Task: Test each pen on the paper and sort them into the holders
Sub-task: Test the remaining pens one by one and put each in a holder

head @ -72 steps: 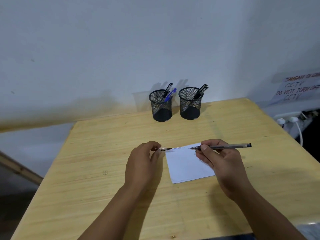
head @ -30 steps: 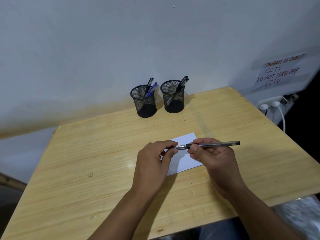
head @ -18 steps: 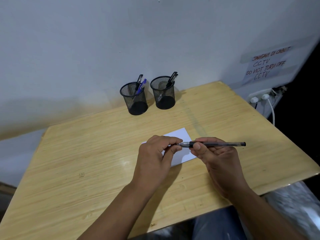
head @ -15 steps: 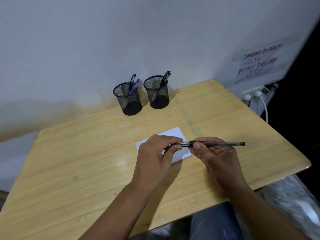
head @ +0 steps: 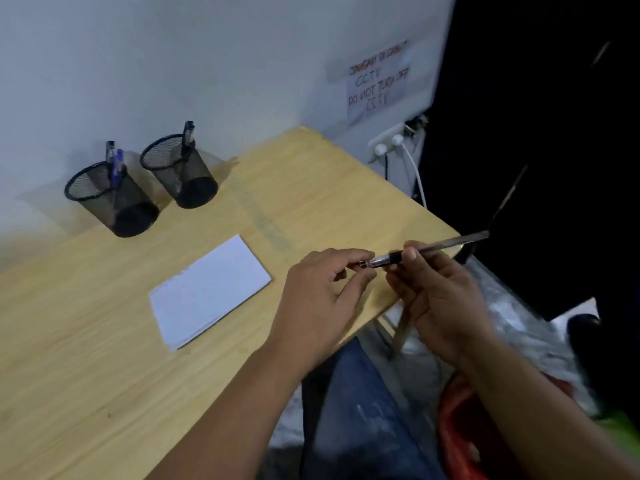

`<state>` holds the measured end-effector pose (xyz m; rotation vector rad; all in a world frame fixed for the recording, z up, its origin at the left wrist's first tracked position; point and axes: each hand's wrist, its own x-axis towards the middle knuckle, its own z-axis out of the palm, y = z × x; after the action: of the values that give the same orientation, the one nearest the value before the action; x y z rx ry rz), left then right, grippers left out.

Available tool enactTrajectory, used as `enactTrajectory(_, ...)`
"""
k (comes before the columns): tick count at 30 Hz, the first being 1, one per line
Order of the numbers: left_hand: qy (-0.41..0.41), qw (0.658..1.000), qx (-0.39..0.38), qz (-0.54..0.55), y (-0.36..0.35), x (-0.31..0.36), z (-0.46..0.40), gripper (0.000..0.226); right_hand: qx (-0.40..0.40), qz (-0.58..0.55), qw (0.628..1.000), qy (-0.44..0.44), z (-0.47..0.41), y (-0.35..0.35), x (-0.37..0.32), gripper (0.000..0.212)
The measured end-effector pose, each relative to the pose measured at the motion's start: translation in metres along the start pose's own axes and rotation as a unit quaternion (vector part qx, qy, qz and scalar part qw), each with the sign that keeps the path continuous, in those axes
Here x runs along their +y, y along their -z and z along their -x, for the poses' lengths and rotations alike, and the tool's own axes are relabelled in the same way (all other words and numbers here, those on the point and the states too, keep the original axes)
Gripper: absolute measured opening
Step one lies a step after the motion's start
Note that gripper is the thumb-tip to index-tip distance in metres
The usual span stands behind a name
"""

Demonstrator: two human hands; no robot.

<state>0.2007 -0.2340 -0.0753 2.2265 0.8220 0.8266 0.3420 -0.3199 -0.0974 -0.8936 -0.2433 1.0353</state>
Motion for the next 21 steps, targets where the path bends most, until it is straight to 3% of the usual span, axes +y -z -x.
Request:
enactTrajectory(3,-0.063,0.992,-0.094,-0.049,-0.033,0.007,-0.009,0.032,0.057,-0.010,0.998,0.024,0.008,0.041,-0.016,0.014)
enactTrajectory(7,-0.118,0.956,-0.213,-0.162,-0.069,0.006,-0.025,0.053,0.161,-0.008,0.986,0.048,0.023,0.110,-0.025,0.010)
enactTrajectory(12,-0.161,0.900,-0.257,-0.313,-0.081,0.004,-0.028,0.056,0.281,0.058,0.958,-0.023,0.051,0.189,0.009,0.014)
enactTrajectory(16,-0.165,0.892,-0.272,-0.321,-0.081,0.002,-0.026,0.056,0.375,0.071,0.916,-0.127,0.074,0.236,0.055,0.011)
enactTrajectory(21,-0.169,0.892,-0.267,-0.323,-0.082,0.002,-0.024,0.053,0.427,0.042,0.877,-0.213,0.094,0.258,0.085,0.038)
